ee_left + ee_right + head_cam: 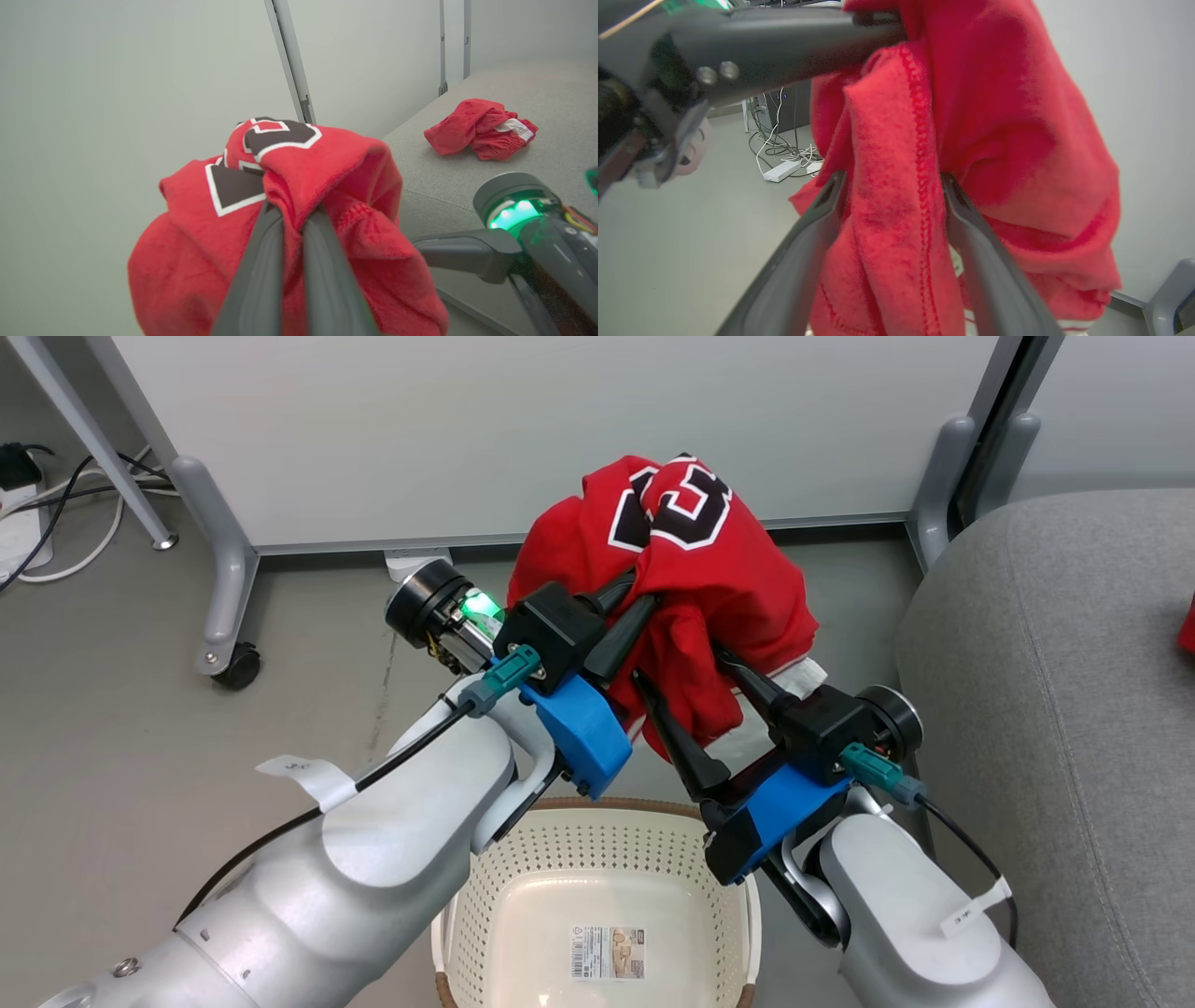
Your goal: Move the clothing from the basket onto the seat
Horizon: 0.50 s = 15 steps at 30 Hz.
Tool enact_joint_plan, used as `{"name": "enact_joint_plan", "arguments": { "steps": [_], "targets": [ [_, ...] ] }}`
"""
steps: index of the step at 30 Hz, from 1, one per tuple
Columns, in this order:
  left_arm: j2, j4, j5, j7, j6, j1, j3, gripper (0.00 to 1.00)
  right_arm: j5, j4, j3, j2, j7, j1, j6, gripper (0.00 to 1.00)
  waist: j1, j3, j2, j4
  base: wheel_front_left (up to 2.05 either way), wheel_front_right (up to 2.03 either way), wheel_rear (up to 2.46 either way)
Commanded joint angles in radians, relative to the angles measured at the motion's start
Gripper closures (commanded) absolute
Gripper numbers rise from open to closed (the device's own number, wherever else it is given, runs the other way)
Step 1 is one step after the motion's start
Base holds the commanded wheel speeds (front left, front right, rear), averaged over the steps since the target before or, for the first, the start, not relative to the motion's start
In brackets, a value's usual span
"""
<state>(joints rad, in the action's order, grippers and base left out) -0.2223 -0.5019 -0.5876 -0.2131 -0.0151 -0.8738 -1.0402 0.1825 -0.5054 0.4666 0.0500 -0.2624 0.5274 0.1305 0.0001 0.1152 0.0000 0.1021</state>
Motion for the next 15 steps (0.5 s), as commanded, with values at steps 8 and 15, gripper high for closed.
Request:
{"name": "enact_joint_plan", "arguments": {
  "steps": [8,15],
  "targets": [
    [0.002,-0.012,0.003,-0.018,-0.005,-0.011,-0.002,1.0,0.07,-0.069,0.033,0.001,-0.004,0.065,0.001,1.0,-0.0001,0.004,0.0,0.005,0.0,0.0,0.0],
    [-0.001,-0.025,-0.004,-0.023,-0.004,-0.013,-0.001,1.0,0.062,-0.075,0.037,0.001,-0.004,0.069,0.001,1.0,-0.0001,0.005,0.0,-0.005,0.0,0.0,0.0]
  ]
}}
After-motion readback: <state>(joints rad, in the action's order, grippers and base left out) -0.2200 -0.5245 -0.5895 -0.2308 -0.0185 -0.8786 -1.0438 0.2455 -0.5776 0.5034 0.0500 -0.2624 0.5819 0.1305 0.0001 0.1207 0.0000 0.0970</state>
